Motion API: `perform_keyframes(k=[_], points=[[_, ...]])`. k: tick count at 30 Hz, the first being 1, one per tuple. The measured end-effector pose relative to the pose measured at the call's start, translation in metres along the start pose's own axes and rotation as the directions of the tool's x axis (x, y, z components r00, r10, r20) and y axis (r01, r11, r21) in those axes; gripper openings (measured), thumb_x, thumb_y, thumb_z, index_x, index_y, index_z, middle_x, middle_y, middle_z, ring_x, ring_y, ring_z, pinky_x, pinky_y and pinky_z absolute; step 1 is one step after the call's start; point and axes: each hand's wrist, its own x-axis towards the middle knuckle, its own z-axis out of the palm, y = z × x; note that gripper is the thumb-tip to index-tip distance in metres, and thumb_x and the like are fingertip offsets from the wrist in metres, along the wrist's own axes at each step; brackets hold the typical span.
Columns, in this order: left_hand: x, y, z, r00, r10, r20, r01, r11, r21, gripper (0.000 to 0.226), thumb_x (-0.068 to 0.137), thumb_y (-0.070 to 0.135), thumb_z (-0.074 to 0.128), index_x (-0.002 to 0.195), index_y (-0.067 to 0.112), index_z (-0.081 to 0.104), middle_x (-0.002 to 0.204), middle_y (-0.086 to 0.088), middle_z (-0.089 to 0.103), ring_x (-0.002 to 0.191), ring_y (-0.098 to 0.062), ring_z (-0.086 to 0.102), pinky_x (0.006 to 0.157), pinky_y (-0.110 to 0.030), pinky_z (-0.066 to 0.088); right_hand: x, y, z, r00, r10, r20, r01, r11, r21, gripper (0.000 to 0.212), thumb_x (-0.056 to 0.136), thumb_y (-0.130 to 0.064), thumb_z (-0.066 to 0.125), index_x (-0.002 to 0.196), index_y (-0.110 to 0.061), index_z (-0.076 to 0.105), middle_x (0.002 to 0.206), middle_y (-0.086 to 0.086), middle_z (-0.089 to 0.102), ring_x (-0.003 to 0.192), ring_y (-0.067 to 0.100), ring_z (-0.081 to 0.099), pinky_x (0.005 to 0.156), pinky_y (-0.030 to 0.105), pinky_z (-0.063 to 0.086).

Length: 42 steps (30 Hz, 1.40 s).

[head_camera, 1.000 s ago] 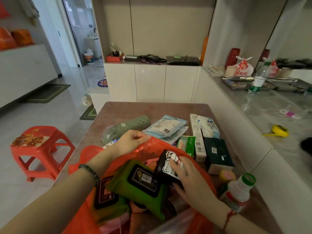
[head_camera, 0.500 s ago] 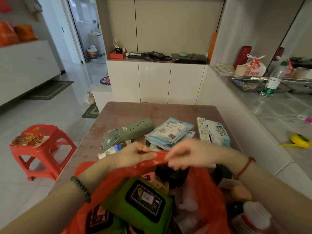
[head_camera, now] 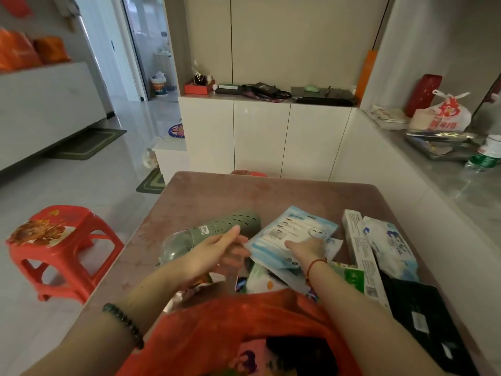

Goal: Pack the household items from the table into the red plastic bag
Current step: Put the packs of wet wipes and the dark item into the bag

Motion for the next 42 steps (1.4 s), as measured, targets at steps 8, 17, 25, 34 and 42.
perform_keyframes(k=[8,17,25,34,42], points=[[0.059,-0.006,0.000,0.995,-0.096,0.021,0.096,0.926,-0.364,0.064,0.091,0.057,0.022,0.140,0.018,0.035,0.140,-0.009,0.046,0.118,-0.027,0.051,0.097,-0.040,0.040,0.028,-0.001,-0.010,0.998,0.045,0.038,-0.055,0.946,0.320,0.027,0.082,-0.002,0.063,0.109,0.001,0.059,0.106,0.018,0.067,0.088,0.028,0.065,0.069,0.032,0.055],[0.075,-0.001,0.007,0.997,0.006,-0.073,-0.039,0.885,-0.465,0.083,0.061,0.052,0.069,0.132,0.015,0.046,0.130,-0.008,0.059,0.114,-0.023,0.061,0.092,-0.038,0.052,-0.071,-0.030,-0.071,0.777,-0.535,0.332,0.249,0.746,0.618,0.015,0.091,-0.009,0.052,0.098,-0.012,0.066,0.081,0.004,0.071,0.071,0.018,0.067,0.064,0.031,0.056],[0.069,-0.015,-0.005,0.919,-0.035,-0.392,-0.198,0.819,-0.538,0.024,0.076,0.019,0.068,0.099,0.012,0.066,0.094,-0.007,0.072,0.081,-0.019,0.071,0.071,-0.036,0.058,-0.007,-0.001,-0.057,0.991,-0.129,0.024,0.114,0.938,0.328,0.048,0.085,-0.023,0.063,0.126,-0.002,0.051,0.122,0.012,0.059,0.109,0.028,0.058,0.093,0.039,0.049],[0.069,-0.047,-0.035,0.867,-0.132,-0.480,-0.188,0.807,-0.560,0.003,0.082,0.014,0.065,0.084,0.014,0.063,0.060,0.003,0.074,0.056,-0.011,0.071,0.051,-0.027,0.059,0.032,0.017,-0.030,0.996,0.085,-0.037,-0.089,0.983,-0.162,0.098,0.056,-0.029,0.088,0.129,0.005,0.032,0.131,0.020,0.049,0.122,0.036,0.046,0.100,0.043,0.043],[0.057,-0.042,-0.044,0.861,-0.110,-0.497,-0.221,0.799,-0.560,0.005,0.082,0.015,0.066,0.086,0.015,0.063,0.068,0.001,0.073,0.058,-0.011,0.070,0.049,-0.026,0.058,0.016,0.010,-0.042,0.991,-0.102,-0.083,0.126,0.923,0.363,0.026,0.082,-0.009,0.067,0.106,0.000,0.064,0.105,0.020,0.068,0.089,0.033,0.065,0.079,0.040,0.055]])
